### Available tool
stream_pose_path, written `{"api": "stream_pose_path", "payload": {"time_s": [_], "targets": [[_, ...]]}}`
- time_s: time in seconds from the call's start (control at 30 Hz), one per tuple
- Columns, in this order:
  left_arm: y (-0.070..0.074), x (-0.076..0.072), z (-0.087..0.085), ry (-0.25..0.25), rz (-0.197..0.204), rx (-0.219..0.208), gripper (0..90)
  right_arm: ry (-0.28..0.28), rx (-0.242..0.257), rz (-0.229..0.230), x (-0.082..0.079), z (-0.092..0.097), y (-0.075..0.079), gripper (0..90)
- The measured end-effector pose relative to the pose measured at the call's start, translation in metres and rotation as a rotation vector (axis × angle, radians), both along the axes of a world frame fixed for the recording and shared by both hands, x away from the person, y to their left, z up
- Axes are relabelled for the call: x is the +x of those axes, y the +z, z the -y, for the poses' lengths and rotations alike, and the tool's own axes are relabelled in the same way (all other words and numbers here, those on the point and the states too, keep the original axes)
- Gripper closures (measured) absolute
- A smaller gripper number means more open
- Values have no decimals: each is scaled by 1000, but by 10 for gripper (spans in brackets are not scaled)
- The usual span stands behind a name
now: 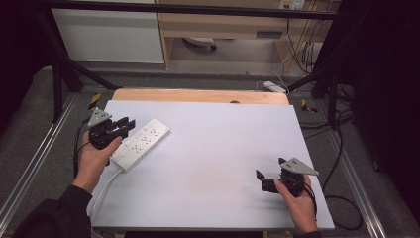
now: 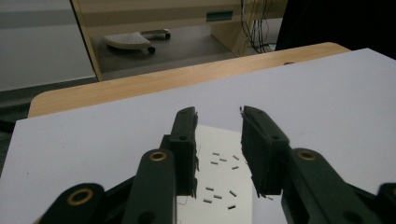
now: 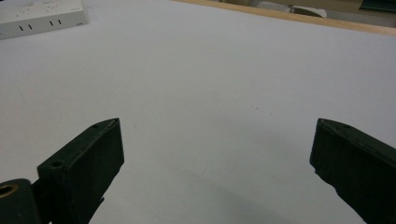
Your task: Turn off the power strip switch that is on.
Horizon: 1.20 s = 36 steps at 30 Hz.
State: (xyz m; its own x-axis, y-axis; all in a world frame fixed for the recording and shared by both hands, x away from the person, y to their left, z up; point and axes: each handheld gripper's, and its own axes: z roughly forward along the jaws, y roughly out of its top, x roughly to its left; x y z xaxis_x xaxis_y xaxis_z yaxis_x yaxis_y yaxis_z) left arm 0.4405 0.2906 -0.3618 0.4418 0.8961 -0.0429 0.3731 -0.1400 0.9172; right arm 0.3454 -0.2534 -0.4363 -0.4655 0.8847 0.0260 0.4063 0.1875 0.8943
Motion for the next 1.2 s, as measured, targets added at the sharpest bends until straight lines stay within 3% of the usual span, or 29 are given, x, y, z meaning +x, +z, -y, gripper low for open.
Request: {"api": "stream_pose_path", "payload": {"time_s": [0.17,0.4,0.73,1.2], "targets": [[-6,7,-1,-9,-27,-6,752,0,1,-4,0,0,0,33],[-14,17,2,-17,-36,0,824,-2,1,-5,0,0,0,32],[-25,28,9,-14,-54,31,895,0,7,-3,0,0,0,32],[-39,40,8,-11,-109,39,900,11,1,0,0,-1,0,31]]}}
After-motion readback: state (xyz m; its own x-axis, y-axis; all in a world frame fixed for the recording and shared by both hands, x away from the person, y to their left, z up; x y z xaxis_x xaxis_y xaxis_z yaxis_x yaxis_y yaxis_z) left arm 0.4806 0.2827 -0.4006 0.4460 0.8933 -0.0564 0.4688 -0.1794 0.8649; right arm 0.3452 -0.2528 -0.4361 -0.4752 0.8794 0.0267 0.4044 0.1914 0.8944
